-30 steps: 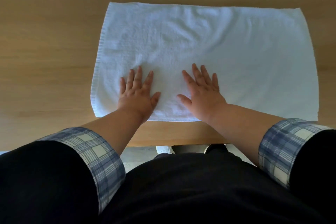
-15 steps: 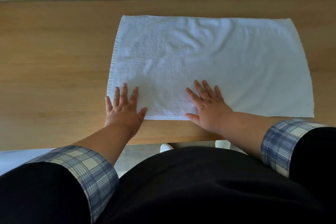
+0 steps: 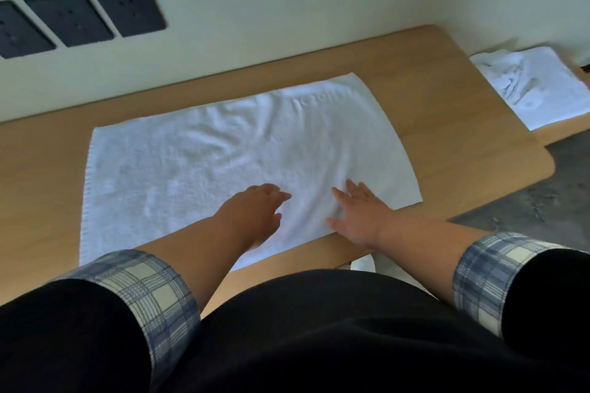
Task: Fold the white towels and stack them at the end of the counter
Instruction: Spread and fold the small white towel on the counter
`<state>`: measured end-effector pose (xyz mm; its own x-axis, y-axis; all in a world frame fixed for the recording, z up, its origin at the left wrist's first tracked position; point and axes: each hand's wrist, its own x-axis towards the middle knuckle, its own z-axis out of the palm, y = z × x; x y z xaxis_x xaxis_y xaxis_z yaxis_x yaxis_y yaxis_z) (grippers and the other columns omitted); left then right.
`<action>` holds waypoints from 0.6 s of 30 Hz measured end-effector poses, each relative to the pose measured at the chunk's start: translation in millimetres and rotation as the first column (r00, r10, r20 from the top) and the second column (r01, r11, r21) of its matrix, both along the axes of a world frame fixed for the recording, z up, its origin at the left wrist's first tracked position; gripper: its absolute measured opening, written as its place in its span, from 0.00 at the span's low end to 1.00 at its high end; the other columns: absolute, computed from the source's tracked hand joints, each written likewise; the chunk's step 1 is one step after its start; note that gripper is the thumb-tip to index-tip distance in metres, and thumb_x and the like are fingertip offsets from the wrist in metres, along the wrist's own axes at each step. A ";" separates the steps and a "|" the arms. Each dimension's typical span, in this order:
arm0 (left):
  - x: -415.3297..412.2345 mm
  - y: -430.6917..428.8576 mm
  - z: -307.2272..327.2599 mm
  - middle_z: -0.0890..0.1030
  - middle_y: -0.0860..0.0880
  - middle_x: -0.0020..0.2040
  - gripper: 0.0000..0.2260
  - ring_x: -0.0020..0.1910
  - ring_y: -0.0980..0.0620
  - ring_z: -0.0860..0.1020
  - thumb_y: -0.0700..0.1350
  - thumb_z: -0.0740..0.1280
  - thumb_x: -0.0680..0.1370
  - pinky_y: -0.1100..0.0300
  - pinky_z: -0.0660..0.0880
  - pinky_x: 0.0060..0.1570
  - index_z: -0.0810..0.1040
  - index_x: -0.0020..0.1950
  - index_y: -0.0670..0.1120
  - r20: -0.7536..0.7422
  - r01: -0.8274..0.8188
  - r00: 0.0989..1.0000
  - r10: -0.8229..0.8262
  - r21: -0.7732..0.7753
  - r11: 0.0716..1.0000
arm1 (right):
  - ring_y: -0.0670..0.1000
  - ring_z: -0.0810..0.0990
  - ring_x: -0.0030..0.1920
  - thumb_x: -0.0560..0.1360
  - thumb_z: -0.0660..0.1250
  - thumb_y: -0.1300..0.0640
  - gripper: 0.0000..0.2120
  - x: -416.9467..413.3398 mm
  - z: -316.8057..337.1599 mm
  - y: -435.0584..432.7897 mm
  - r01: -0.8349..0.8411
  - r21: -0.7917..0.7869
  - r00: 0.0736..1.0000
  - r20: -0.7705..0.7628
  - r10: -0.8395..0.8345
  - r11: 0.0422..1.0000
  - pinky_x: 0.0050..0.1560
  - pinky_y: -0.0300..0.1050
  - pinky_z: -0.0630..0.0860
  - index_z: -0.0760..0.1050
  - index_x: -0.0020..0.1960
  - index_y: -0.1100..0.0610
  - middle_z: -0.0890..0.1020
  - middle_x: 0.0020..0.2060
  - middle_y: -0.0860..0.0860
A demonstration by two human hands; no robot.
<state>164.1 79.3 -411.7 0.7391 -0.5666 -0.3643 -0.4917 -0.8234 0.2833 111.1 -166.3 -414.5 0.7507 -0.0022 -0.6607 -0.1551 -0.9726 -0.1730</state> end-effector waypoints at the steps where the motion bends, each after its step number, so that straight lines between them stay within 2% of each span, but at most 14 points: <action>1: 2.7 -16.5 -2.6 0.62 0.55 0.78 0.22 0.75 0.50 0.63 0.52 0.58 0.83 0.51 0.65 0.69 0.61 0.77 0.59 -0.017 0.022 1.000 -0.022 0.008 1.000 | 0.56 0.38 0.80 0.79 0.54 0.33 0.38 -3.7 -3.2 -16.4 -0.007 -0.007 1.000 -0.013 0.007 1.000 0.78 0.60 0.47 0.41 0.81 0.45 0.40 0.81 0.51; 4: 9.7 -66.8 -9.3 0.63 0.54 0.77 0.21 0.74 0.49 0.64 0.51 0.58 0.83 0.51 0.66 0.68 0.62 0.77 0.58 -0.052 0.072 0.996 -0.071 0.026 0.997 | 0.54 0.40 0.80 0.80 0.56 0.36 0.36 -15.5 -10.8 -61.7 -0.080 0.020 0.997 0.005 0.080 0.997 0.78 0.58 0.46 0.45 0.81 0.44 0.41 0.81 0.49; 6: 13.8 -102.7 -12.3 0.66 0.53 0.75 0.20 0.72 0.49 0.66 0.51 0.59 0.83 0.51 0.68 0.67 0.65 0.76 0.57 -0.069 0.088 0.994 -0.086 0.025 0.996 | 0.52 0.46 0.80 0.80 0.57 0.38 0.32 -15.4 -10.1 -86.7 -0.083 0.100 0.994 0.080 0.075 0.992 0.78 0.54 0.48 0.52 0.80 0.45 0.49 0.81 0.50; 9: 20.3 -158.2 -17.3 0.70 0.52 0.71 0.18 0.69 0.49 0.68 0.51 0.59 0.82 0.52 0.71 0.64 0.68 0.73 0.57 -0.080 0.100 0.992 -0.099 0.011 0.995 | 0.53 0.57 0.78 0.80 0.61 0.43 0.27 4.5 -4.9 -124.0 0.084 0.232 0.969 0.210 -0.134 0.969 0.77 0.50 0.54 0.63 0.77 0.48 0.62 0.78 0.51; 11: 26.2 -193.0 -20.0 0.72 0.53 0.68 0.17 0.67 0.49 0.70 0.51 0.59 0.82 0.52 0.73 0.61 0.70 0.71 0.58 -0.102 0.082 0.991 -0.082 -0.001 0.997 | 0.53 0.64 0.74 0.80 0.63 0.46 0.24 26.3 -3.5 -151.2 0.214 0.301 0.925 0.242 -0.292 0.929 0.75 0.48 0.60 0.67 0.74 0.50 0.67 0.74 0.51; 15: 38.8 -244.9 -24.9 0.74 0.54 0.63 0.15 0.61 0.51 0.73 0.53 0.60 0.81 0.54 0.74 0.52 0.72 0.68 0.57 -0.159 -0.026 0.987 0.021 -0.032 0.999 | 0.49 0.77 0.60 0.79 0.64 0.48 0.22 73.7 -2.6 -186.4 0.511 0.488 0.789 0.060 -0.611 0.708 0.61 0.46 0.74 0.69 0.72 0.51 0.76 0.65 0.48; 18: 42.7 -269.1 -28.3 0.75 0.54 0.60 0.16 0.57 0.51 0.75 0.56 0.61 0.80 0.55 0.75 0.50 0.72 0.68 0.57 -0.188 -0.173 0.969 0.158 -0.065 0.983 | 0.48 0.79 0.52 0.79 0.66 0.49 0.25 106.3 -2.1 -190.3 0.629 0.512 0.720 -0.100 -0.687 0.584 0.50 0.43 0.76 0.65 0.74 0.49 0.77 0.61 0.48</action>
